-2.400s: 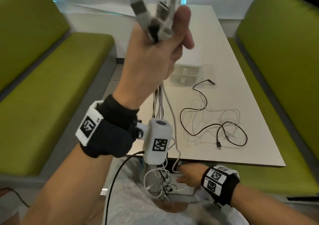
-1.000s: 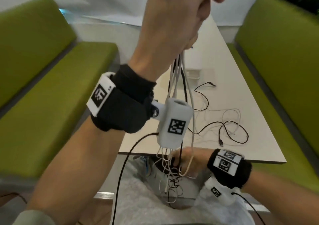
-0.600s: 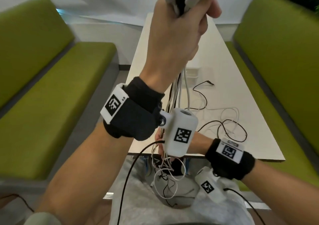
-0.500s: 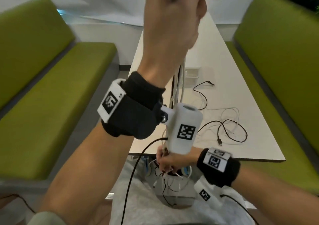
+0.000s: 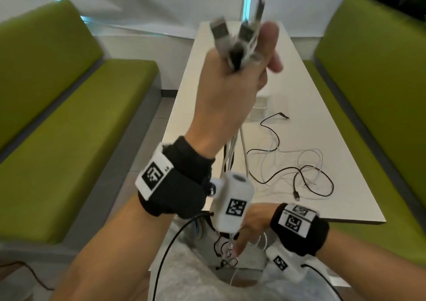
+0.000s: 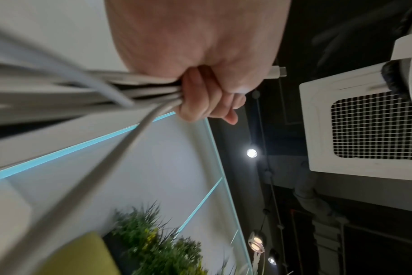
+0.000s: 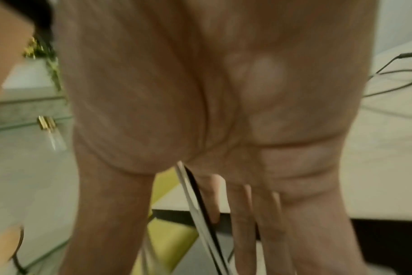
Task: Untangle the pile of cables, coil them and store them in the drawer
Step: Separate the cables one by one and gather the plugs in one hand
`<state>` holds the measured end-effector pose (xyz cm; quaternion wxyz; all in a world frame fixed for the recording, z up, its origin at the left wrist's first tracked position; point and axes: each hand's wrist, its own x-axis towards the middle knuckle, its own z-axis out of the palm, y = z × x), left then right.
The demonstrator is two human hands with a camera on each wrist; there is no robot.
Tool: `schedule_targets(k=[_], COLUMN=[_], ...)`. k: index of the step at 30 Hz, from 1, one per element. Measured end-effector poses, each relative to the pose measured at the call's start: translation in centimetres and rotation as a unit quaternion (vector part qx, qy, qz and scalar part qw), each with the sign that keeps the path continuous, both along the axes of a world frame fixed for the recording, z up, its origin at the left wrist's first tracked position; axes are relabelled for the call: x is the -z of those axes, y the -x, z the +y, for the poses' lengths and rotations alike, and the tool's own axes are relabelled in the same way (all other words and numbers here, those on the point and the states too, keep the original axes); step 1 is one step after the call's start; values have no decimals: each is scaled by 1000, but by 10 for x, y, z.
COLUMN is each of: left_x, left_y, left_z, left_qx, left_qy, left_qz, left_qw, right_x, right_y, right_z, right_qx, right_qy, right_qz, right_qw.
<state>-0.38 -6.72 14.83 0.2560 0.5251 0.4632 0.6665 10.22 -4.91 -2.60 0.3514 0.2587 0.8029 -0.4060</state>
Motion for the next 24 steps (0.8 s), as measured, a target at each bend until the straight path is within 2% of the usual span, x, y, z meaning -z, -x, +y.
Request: schedule_targets(k=[2, 4, 6, 9, 11, 13, 16, 20, 24], left_x=[28, 32, 36, 38, 36, 32, 25, 12, 17], left_y=[-5, -3, -3, -6, -9, -12, -7, 2, 5], left_z=[-6, -4, -1, -3, 0, -1, -3, -6, -3], left_qx=[-32, 1, 0, 2, 8, 11, 9, 16, 16], left_qy=[2, 9, 23, 20, 16, 1, -31, -72, -52], left_qz=[-21, -43, -41, -57, -71, -76, -91, -95, -83], left_qw=[999, 999, 999, 998, 997, 997, 995, 993, 995], right_x=[-13, -27, -38, -55, -51, -41, -22, 28, 20], right_y=[-3, -6, -10, -9, -1, 3, 2, -9, -17], right_z=[11, 21, 34, 42, 33, 21, 6, 3, 14], right_qx=[-2, -7, -11, 46, 55, 39, 59, 32, -24], right_qy=[13, -4, -35, 7, -16, -52, -14, -69, -87], right_qz=[22, 64, 115, 214, 253, 228, 187, 100, 88], right_qw=[1000, 998, 993, 976, 966, 971, 981, 992, 992])
